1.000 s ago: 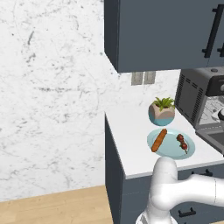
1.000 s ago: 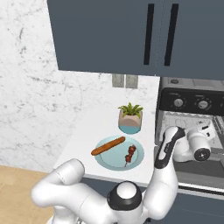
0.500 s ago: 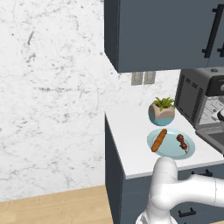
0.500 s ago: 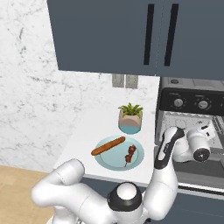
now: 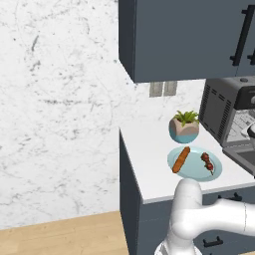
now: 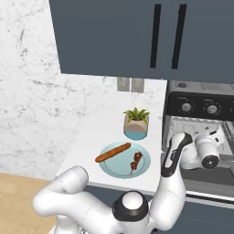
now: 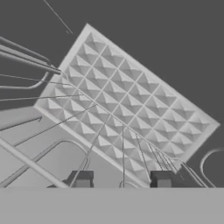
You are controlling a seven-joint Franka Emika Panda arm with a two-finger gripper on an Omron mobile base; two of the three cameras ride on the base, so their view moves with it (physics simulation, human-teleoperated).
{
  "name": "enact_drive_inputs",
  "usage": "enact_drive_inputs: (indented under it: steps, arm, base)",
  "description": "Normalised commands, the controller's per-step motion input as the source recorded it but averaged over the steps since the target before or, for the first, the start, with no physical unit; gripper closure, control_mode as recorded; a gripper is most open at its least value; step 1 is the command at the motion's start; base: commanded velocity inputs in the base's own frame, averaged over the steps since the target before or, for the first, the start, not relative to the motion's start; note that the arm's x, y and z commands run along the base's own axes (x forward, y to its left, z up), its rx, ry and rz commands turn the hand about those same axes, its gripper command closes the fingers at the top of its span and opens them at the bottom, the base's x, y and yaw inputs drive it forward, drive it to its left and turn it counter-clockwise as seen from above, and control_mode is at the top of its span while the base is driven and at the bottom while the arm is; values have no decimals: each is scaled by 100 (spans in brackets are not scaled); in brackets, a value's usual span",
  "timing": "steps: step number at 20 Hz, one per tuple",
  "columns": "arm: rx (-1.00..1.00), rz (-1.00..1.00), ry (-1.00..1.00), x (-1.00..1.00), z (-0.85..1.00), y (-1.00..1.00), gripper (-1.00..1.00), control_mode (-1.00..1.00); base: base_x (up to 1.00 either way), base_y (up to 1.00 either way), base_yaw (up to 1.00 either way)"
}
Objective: Pick up the kebab skewer and baguette bread, and place them inside the toaster oven. Close the toaster oven door and start by setting the timer.
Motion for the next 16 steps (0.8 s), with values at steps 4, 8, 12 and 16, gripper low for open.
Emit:
enact_drive_inputs:
  steps: [4,8,12,16]
  arm:
    - [0,0,0,7,-15,0,100,-100]
    - [0,0,1,-9,-14,0,100,-100]
    - [0,0,5,-29,-11,6,100,-100]
    - [0,0,10,-59,-24,16,100,-100]
  base:
    - [0,0,0]
    - [0,0,0]
    - [0,0,0]
    - [0,0,0]
